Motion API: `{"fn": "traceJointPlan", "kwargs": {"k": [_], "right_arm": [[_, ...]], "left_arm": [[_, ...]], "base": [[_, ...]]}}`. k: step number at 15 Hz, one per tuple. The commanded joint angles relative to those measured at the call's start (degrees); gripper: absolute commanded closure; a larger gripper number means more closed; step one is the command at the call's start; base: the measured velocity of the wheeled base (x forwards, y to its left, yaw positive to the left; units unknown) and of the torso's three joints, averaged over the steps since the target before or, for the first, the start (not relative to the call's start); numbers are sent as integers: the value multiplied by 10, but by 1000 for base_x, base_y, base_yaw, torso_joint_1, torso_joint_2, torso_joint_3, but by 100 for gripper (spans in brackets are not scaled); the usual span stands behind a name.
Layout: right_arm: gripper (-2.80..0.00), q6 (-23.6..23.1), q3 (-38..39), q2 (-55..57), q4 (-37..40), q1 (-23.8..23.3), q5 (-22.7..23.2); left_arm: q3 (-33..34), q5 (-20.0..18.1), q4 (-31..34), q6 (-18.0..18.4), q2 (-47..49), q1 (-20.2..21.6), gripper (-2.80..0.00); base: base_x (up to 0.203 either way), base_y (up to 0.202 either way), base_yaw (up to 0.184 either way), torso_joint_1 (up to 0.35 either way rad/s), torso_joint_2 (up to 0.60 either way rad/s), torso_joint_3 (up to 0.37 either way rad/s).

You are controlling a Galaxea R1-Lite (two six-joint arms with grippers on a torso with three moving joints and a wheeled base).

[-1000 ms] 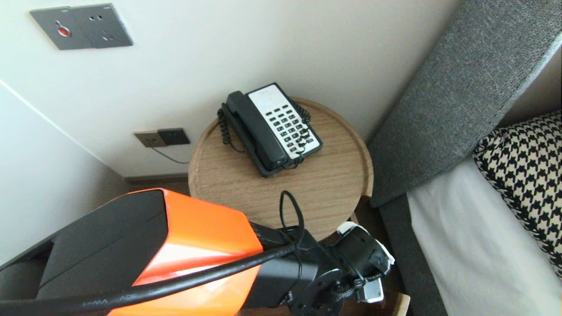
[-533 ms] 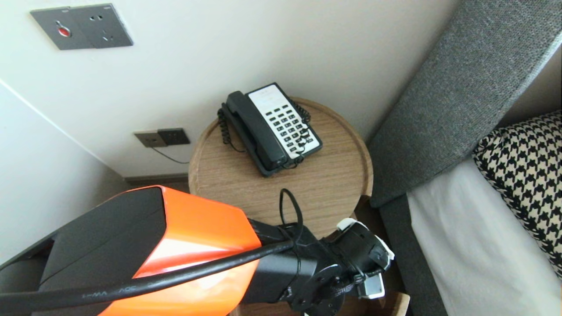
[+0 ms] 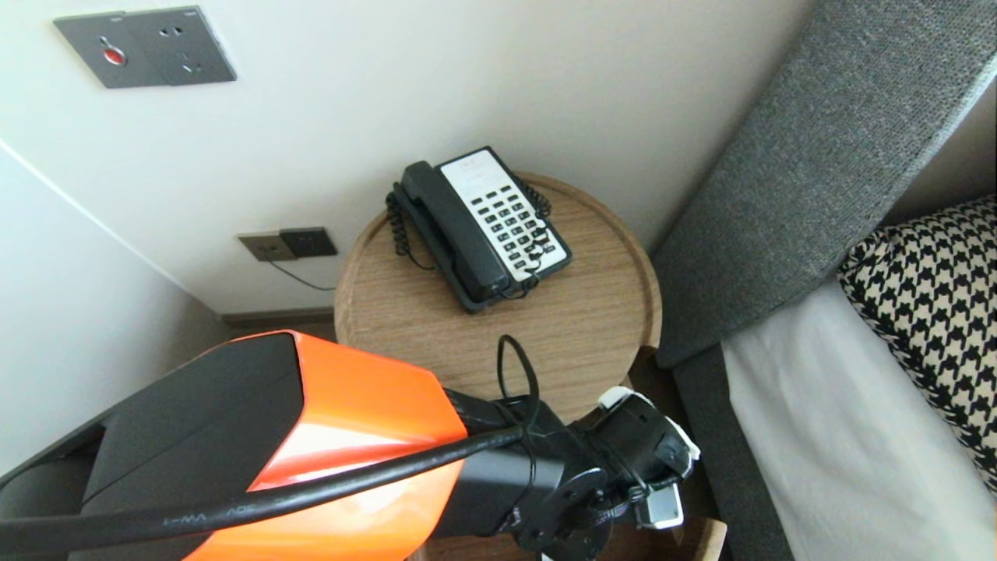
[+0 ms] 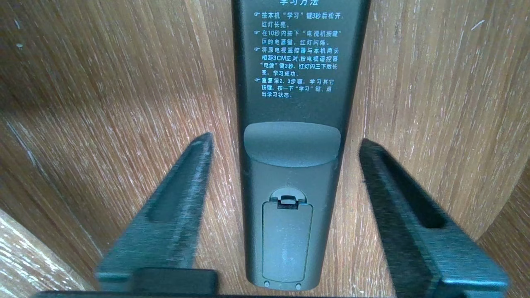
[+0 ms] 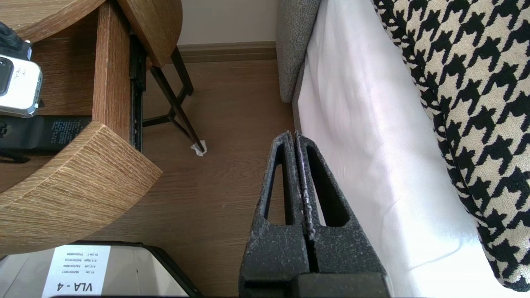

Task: Put the remote controls on the table in the drawer one by one

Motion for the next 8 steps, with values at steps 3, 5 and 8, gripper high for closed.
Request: {"fn": "traceJointPlan", "kwargs": {"k": [3, 5, 8], "right_arm": [[0, 0, 0, -4, 0, 0, 0], [0, 0, 0, -4, 0, 0, 0], [0, 0, 0, -4, 0, 0, 0]], "left_arm": [[0, 3, 2, 1, -9, -4, -280], [0, 3, 2, 1, -30, -7, -280], [4, 5, 1, 0, -75, -8, -280]], "base": [[0, 0, 0, 0, 0, 0], [0, 0, 0, 0, 0, 0], [0, 0, 0, 0, 0, 0]]}}
